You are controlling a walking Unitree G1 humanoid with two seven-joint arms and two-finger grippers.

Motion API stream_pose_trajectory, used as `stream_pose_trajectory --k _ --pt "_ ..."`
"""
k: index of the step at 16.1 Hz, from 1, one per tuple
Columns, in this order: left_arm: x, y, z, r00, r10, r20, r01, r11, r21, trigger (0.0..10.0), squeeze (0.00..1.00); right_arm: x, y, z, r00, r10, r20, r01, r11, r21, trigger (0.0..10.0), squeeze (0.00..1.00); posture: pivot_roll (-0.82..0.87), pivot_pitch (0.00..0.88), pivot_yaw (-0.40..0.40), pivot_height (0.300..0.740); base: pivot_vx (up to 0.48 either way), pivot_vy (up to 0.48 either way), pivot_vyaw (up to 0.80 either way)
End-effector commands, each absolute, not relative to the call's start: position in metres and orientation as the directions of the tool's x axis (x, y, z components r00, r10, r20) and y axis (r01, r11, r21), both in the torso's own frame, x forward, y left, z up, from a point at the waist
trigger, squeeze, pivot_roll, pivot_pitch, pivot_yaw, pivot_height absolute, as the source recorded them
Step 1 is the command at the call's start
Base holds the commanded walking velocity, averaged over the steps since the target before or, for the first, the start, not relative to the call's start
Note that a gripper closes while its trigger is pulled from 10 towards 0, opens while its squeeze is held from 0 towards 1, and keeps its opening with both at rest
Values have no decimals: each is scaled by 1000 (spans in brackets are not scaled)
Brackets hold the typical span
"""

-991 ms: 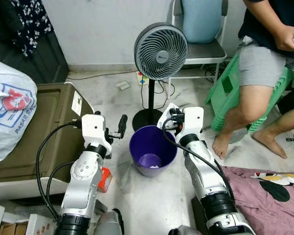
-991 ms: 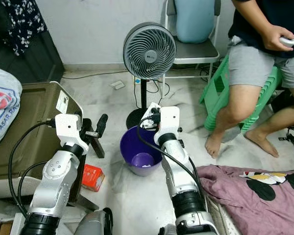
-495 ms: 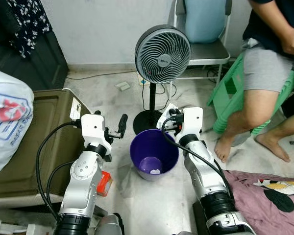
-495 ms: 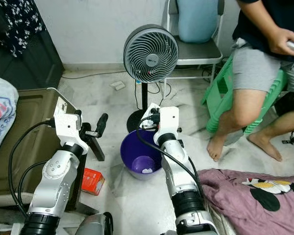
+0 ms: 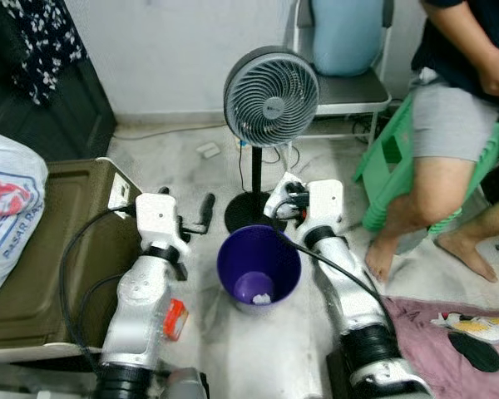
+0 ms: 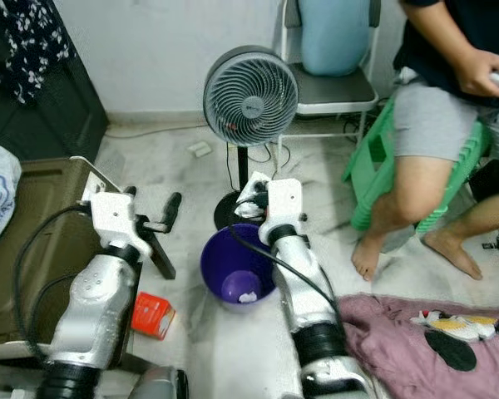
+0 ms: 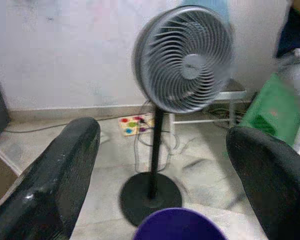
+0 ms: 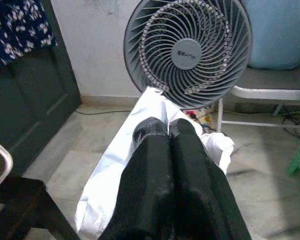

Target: Clean up the room

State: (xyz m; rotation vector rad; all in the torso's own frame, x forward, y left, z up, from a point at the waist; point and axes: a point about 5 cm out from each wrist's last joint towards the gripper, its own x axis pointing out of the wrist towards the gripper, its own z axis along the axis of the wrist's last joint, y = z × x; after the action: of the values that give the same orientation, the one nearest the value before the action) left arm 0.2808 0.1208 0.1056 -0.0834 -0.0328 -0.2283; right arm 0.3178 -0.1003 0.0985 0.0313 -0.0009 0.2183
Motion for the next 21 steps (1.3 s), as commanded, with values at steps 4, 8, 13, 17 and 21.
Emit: stream_pose_trajectory --k 4,8,13,17,21 --pt "281 128 106 977 -208 41 210 976 -62 10000 0 319 -94 99 973 231 6 -231 973 26 10000 0 90 61 7 740 417 0 0" --pt "282 128 106 977 -209 42 211 975 -62 10000 0 319 -93 98 973 231 4 -231 973 23 10000 0 92 64 7 740 456 0 0" --pt "283 133 106 986 -164 40 166 986 -34 10000 0 320 -92 96 973 233 -1 -233 972 20 10000 0 101 57 7 740 82 0 0" --pt "282 148 109 992 -116 59 114 993 40 10000 0 322 -91 89 976 216 -41 -216 976 10 10000 0 114 57 0 740 0 0 0" --pt "277 158 107 994 -101 49 98 994 55 10000 0 324 -87 86 974 217 -68 -220 975 -33 10000 0 137 61 -17 740 0 0 400"
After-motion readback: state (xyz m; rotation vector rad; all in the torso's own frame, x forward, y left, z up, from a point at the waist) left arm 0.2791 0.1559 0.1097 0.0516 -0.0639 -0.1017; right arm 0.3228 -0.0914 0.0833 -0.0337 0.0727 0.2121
